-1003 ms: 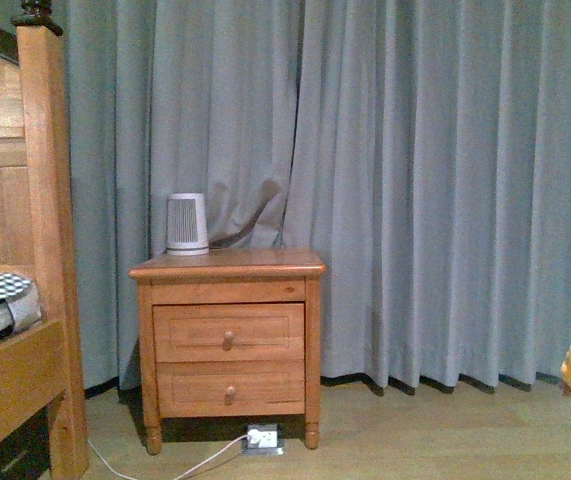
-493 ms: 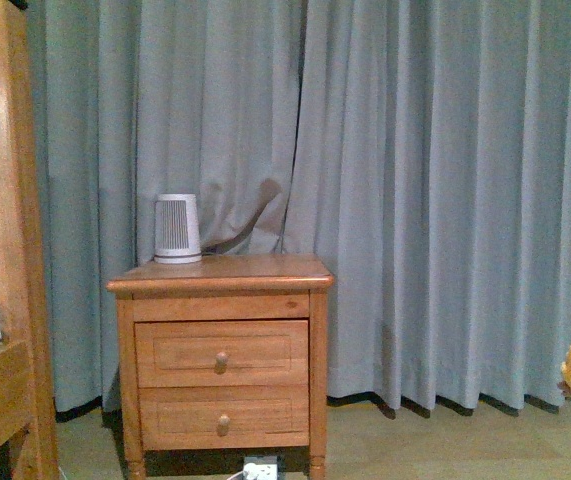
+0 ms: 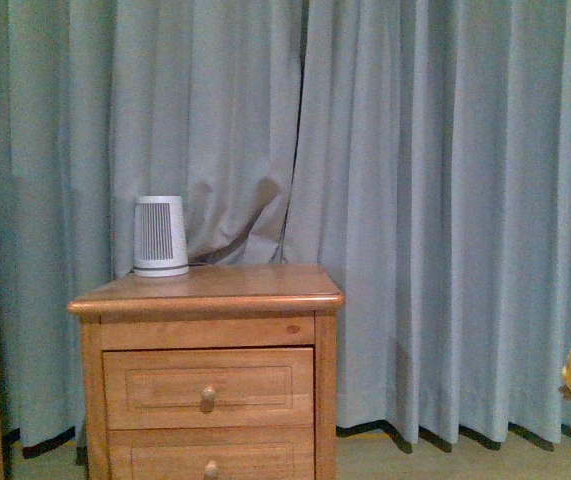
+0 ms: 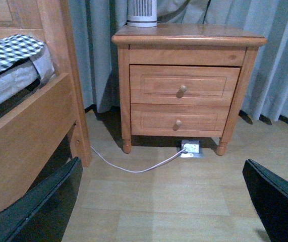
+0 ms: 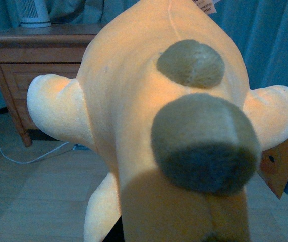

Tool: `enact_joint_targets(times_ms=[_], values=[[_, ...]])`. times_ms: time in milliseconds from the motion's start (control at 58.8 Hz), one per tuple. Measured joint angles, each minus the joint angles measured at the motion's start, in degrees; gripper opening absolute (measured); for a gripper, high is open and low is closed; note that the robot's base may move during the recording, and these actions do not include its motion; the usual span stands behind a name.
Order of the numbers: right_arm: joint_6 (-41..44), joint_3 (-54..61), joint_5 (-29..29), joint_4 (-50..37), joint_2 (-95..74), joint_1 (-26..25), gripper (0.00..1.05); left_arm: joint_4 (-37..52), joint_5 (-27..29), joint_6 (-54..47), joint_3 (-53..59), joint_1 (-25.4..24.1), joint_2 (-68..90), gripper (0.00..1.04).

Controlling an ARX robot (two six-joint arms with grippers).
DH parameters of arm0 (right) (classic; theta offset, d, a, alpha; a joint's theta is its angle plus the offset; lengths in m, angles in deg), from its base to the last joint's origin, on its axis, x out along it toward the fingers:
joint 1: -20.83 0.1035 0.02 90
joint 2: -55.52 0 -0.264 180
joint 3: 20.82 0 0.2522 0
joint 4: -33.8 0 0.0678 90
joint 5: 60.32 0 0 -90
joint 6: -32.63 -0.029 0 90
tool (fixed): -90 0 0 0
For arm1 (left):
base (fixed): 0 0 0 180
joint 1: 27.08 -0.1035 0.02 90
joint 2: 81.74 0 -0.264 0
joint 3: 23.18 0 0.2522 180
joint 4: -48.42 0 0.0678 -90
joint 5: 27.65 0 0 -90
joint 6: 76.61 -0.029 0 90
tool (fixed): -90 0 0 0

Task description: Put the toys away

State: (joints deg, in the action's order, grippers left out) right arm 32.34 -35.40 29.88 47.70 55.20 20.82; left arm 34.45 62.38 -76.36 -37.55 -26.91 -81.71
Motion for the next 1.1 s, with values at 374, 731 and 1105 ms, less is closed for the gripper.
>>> enact_joint_targets(times_ms=[374,731,1105], values=[[0.0,0.0,-0.2,0.0,-0.1,0.0,0.07,0.0,0.0,0.0,0.0,0.0,0.1,0.98],[0.0,0.0,-0.3,0.0,-0.1,0.0,0.07,0.0,0.0,0.0,0.0,-0.1,0.1,0.98],[0.0,0.0,-0.2,0.0,-0.1,0.0,0.07,0.0,0.0,0.0,0.0,-0.1,0.1,0.98]])
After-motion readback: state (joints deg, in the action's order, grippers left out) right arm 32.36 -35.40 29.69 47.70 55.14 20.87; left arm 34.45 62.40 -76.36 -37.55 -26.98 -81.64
